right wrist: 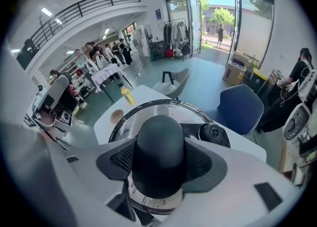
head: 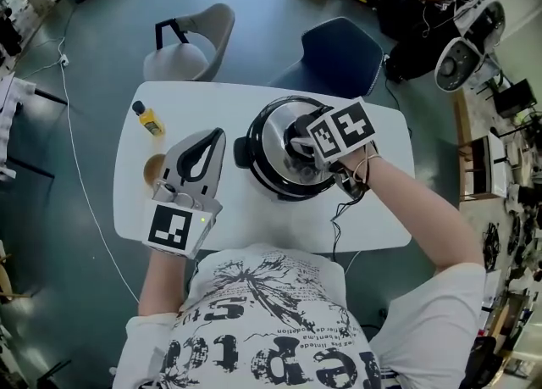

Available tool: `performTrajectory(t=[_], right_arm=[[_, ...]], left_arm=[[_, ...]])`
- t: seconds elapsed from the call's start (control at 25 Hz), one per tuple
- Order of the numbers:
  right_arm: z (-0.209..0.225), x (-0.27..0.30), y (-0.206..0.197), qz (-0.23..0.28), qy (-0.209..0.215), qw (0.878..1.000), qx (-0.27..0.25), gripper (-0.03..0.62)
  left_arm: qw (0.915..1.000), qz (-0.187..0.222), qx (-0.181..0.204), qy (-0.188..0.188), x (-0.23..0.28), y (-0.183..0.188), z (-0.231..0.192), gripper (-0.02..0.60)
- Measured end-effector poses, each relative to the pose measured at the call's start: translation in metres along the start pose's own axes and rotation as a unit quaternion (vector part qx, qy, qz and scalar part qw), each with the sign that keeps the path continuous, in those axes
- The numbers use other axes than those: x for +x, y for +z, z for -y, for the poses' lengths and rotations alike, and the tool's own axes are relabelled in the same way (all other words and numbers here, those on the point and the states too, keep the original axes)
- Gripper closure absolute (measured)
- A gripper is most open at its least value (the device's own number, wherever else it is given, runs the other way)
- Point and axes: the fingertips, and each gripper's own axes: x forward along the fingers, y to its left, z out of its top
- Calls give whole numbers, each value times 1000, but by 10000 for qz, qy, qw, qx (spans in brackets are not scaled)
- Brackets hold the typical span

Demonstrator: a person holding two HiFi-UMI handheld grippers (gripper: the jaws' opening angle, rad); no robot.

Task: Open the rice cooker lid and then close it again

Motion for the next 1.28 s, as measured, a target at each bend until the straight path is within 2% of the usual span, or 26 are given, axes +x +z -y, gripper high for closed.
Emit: performTrajectory(t=[0.72, 1.04, 1.12, 1.2, 1.28], right_arm=[[0, 32, 2, 89, -216, 9995, 202, 293], [3, 29, 0, 449, -342, 9983, 127, 279], [8, 29, -1, 513, -459, 9975, 141, 266], [14, 27, -1, 544, -543, 9969, 154, 158], [13, 23, -2, 584, -438, 9971, 218, 112]], left_arm=[[9998, -54, -135, -147, 5, -13, -18, 568], [9996, -98, -126, -223, 10, -13, -5, 568], [9996, -111, -125, -207, 10, -14, -2, 568], [9997, -102, -115, -182, 10, -13, 0, 568], [9998, -94, -85, -177, 10, -11, 4, 568]])
